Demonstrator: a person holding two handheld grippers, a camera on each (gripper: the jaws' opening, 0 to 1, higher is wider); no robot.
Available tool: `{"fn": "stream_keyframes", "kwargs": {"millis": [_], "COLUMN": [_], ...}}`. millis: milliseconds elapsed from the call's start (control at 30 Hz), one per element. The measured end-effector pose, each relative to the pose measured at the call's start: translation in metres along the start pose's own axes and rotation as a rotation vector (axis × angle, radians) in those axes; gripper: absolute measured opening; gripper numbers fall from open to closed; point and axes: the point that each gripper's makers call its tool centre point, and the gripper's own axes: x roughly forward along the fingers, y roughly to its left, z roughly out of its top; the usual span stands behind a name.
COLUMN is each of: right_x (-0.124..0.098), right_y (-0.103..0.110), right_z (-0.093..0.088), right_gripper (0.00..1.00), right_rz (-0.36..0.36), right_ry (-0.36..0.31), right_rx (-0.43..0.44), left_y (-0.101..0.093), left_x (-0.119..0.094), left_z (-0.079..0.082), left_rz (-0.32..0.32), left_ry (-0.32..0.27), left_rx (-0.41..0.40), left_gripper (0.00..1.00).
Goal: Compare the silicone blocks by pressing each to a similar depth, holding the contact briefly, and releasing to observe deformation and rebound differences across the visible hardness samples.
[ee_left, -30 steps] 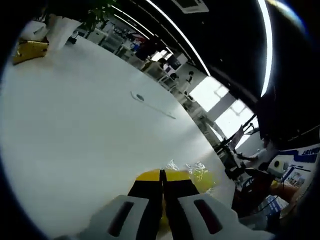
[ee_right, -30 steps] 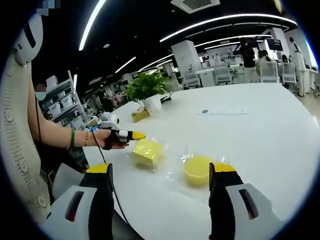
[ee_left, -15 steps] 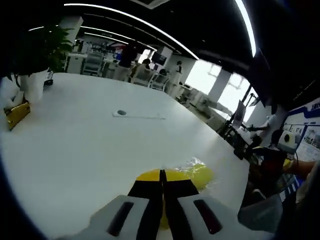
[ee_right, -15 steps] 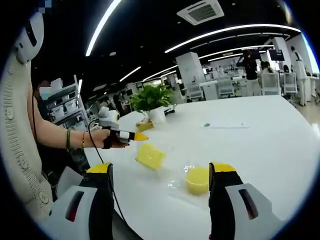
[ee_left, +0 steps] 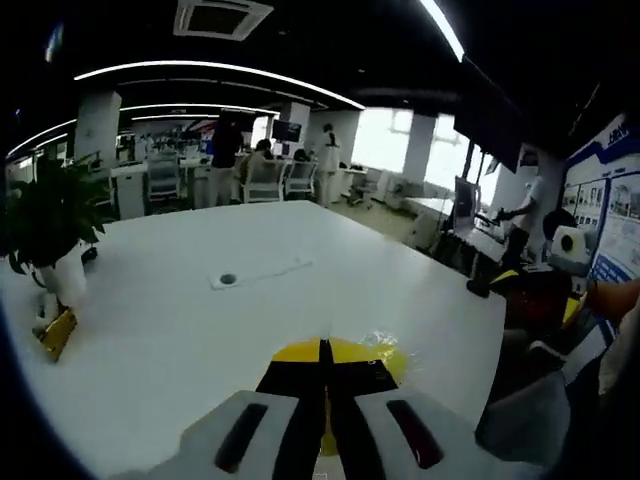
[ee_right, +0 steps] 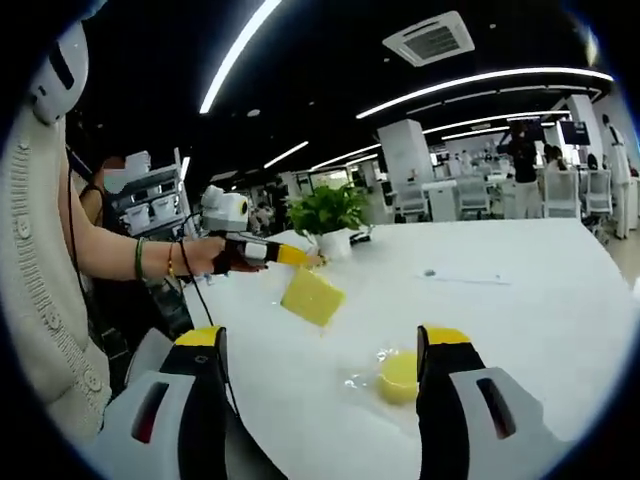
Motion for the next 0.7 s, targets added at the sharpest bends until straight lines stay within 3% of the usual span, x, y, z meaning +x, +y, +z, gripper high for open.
{"fn": "stream_keyframes", "kwargs": {"millis": [400,567,700], "right_x": [0.025,0.036,0.047], "right_y": [-0.005,-0.003,0.001], "right_z": [0.055,0.089,0.106], "right_gripper": [0.77,0.78,0.77], "right_rz": [0.093,0.142,0.193], "right_ry": [-0.026,-0.022,0.004], "right_rx": [-0.165,-0.25,-0.297], "left_y": [-0.037,-0.052,-0.061], "left_x": [-0.031,-0.035,-0.032], "left_z": [0.065,0.079,0.084], "left_rz": [-0.065,-0.098,-0.136], "left_ry": [-0.06,-0.076,-0.076], "left_rx": [0.067,0.106,0.126], "left_gripper": [0.0,0.0,0.0]}}
